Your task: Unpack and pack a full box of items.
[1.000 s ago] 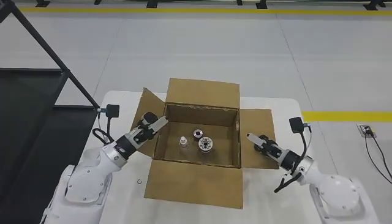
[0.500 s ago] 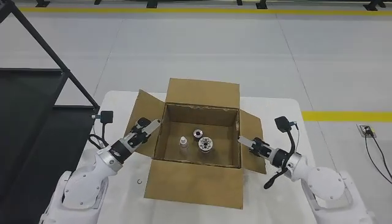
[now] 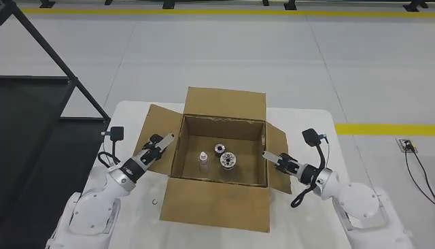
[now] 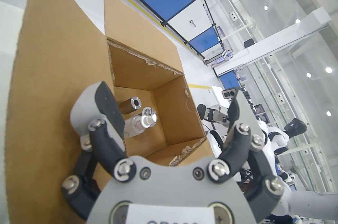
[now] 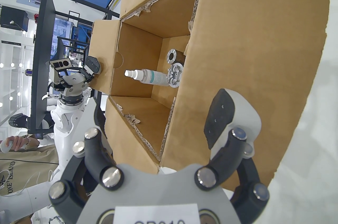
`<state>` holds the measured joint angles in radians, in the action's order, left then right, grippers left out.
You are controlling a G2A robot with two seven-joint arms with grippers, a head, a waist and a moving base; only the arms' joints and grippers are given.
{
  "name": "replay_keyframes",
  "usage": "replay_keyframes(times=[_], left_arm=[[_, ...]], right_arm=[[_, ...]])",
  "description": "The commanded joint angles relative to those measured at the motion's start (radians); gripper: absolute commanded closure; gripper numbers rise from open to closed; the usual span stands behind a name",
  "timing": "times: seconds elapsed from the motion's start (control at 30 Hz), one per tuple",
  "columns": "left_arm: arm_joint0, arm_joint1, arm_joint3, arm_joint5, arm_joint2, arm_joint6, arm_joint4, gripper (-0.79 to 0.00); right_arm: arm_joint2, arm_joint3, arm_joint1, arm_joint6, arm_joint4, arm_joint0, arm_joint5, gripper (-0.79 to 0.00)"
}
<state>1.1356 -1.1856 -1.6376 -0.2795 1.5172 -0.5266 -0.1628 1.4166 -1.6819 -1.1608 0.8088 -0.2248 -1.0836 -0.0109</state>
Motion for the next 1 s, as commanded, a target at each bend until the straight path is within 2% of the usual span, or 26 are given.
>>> replay_keyframes(times=[0.0, 0.73, 0.97], left_arm=[[-0.003, 0.0, 0.012, -0.003, -0.002, 0.002, 0.006, -0.785], [-0.002, 0.008, 0.033, -0.015, -0.013, 0.02, 0.03, -0.785], [0.018, 0.009, 0.008, -0.05, -0.006, 0.068, 0.039, -0.785]], right_arm=[[-0.006, 0.003, 0.001, 0.0, -0.003, 0.002, 0.0, -0.785], [-0.047, 0.074, 0.006, -0.013, 0.008, 0.031, -0.003, -0.785], [-0.028, 0.033, 0.007, -0.109, 0.012, 0.012, -0.021, -0.785]])
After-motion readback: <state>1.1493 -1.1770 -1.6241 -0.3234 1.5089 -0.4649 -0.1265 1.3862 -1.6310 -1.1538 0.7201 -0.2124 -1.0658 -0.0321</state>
